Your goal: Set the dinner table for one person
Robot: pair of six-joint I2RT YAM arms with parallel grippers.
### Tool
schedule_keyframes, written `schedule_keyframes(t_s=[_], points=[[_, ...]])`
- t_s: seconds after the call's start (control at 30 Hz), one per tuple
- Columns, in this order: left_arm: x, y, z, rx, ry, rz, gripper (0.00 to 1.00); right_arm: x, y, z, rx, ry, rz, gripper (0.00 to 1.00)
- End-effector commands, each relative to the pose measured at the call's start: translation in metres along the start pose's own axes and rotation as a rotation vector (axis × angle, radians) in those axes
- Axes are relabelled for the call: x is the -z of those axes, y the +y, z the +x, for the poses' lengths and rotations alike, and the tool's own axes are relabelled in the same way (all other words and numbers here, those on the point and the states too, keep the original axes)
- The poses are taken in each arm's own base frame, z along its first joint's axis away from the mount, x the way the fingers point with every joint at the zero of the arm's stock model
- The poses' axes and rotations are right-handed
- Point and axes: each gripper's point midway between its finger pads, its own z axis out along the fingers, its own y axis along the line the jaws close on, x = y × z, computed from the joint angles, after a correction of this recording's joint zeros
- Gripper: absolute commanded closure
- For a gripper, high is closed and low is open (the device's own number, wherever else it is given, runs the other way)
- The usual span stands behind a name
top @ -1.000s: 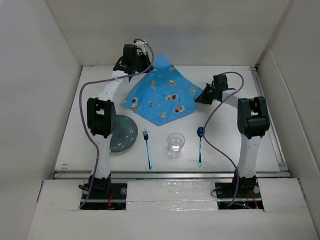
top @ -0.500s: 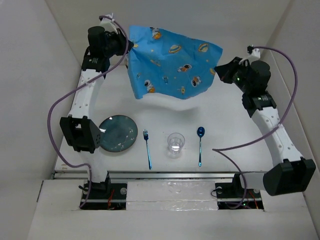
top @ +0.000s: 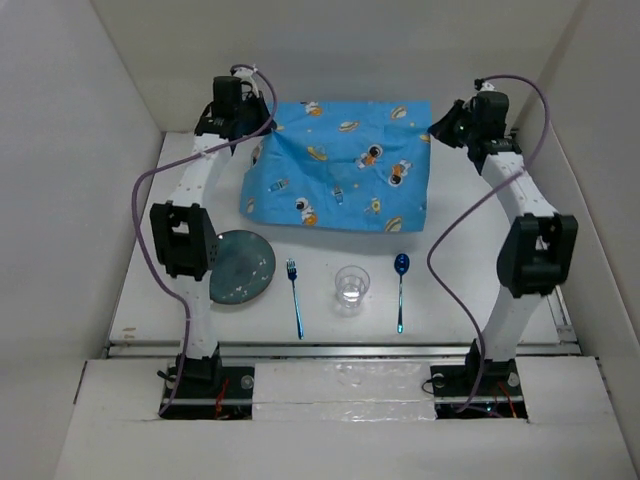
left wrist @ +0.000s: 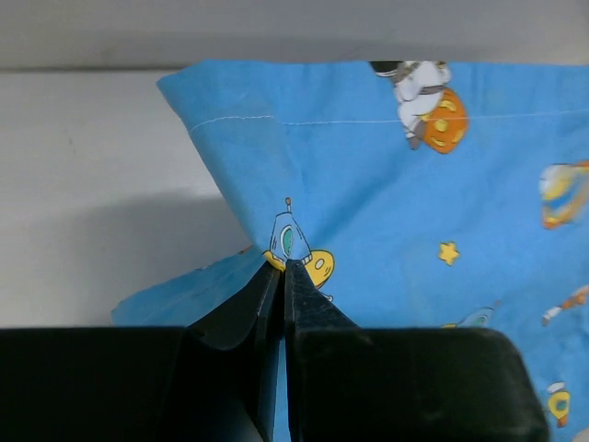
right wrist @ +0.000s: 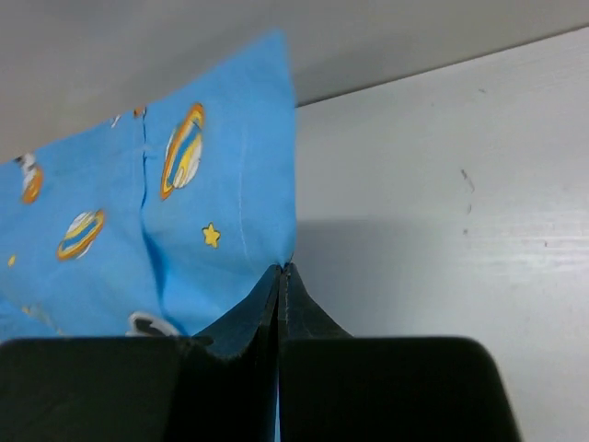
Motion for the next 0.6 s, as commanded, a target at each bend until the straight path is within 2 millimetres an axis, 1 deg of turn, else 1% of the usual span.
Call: schedule_keyframes(t_s=[0.0,0.03,0.07,0.1,0.13,0.17,0.2,0.23,0.27,0.3,0.33,0.37,0.4,0.43,0.47,0.5,0.53,0.57], points=[[-0.026,0.041,0.002,-0.003,-0.023,-0.16,1.0,-0.036,-0.018,-0.009,0.004,0.019,0.023,1.0],[-0.031,0.044,-0.006,0.002,-0.05,-0.176,1.0,-0.063,-0.041,0.012,-0.029,0.071,0.045,1.0],[-0.037,0.051,-0.006,0.003,-0.058,-0.197,1.0,-0.071,-0.033,-0.001,-0.032,0.048,0.017,1.0],[-0.053,0.064,0.004,0.023,-0.054,-0.232,1.0,-0.079,-0.042,-0.001,-0.046,0.051,0.025,1.0],[-0.058,0.069,0.006,0.026,-0.058,-0.245,0.92,-0.094,-0.052,0.012,-0.07,0.075,0.032,1.0],[-0.062,0.071,0.004,0.022,-0.07,-0.248,0.76,-0.098,-0.046,0.003,-0.068,0.051,0.006,1.0],[-0.069,0.078,0.007,0.022,-0.078,-0.266,0.66,-0.101,-0.045,0.0,-0.072,0.043,-0.003,1.0],[-0.071,0.081,0.008,0.026,-0.082,-0.276,0.54,-0.103,-0.045,-0.002,-0.074,0.036,-0.006,1.0],[-0.071,0.081,0.008,0.029,-0.085,-0.278,0.27,-0.105,-0.046,-0.003,-0.077,0.035,0.001,0.88],[-0.069,0.077,0.005,0.028,-0.09,-0.264,0.19,-0.103,-0.043,-0.008,-0.073,0.025,-0.003,0.76],[-0.065,0.073,0.0,0.025,-0.096,-0.253,0.13,-0.102,-0.041,-0.01,-0.069,0.018,-0.007,0.63],[-0.064,0.075,0.006,0.027,-0.085,-0.259,0.11,-0.093,-0.033,-0.021,-0.057,-0.005,-0.018,0.52],[-0.053,0.07,-0.006,0.022,-0.114,-0.265,0.11,-0.087,-0.03,-0.023,-0.051,-0.009,-0.022,0.41],[-0.048,0.071,-0.008,0.022,-0.12,-0.279,0.11,-0.084,-0.033,-0.004,-0.041,0.031,-0.006,0.39],[-0.046,0.077,0.004,0.024,-0.097,-0.303,0.11,-0.078,-0.037,0.001,-0.03,0.042,0.012,0.39],[-0.031,0.08,-0.009,0.02,-0.136,-0.355,0.11,-0.06,-0.007,-0.004,0.003,0.02,-0.027,0.41],[-0.024,0.084,-0.008,0.02,-0.143,-0.385,0.13,-0.056,-0.019,0.04,0.006,0.096,0.001,0.48],[-0.022,0.095,0.014,0.026,-0.104,-0.425,0.2,-0.051,-0.015,0.049,0.022,0.079,0.008,0.58]])
